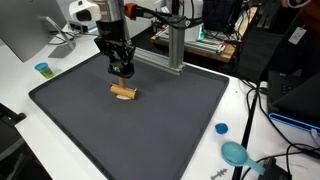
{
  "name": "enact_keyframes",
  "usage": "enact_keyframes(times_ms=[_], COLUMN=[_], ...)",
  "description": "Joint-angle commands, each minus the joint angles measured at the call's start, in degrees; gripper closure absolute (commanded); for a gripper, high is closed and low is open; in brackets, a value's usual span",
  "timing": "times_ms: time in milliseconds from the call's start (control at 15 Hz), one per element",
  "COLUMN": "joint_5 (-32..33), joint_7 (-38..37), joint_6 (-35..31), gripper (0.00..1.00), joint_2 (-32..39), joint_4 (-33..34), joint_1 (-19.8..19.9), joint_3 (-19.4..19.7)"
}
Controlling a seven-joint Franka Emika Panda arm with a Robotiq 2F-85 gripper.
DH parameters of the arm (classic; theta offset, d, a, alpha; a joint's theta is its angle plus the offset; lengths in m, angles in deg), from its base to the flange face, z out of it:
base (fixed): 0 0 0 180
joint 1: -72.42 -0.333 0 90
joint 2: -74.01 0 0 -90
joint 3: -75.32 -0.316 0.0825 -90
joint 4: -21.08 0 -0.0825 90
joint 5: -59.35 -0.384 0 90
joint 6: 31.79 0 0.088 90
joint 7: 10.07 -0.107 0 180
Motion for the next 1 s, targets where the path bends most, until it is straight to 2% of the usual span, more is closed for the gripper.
enact_keyframes(times_ms=[0,267,533,933], joint_5=[3.8,0.7,-5.2,-8.5], joint_7=[-3.1,-1.7,3.1,4.2], joint_6=[3.0,4.9,9.9,21.2], gripper=[0.79,0.79,0.79,0.79], joint_2=[1.9,3.8,8.3,12.8], joint_4=[-0.2,1.5,6.8,13.1], joint_1=[-1.2,-0.2,2.2,4.7], joint_3=[1.5,0.3,-0.7,-0.1])
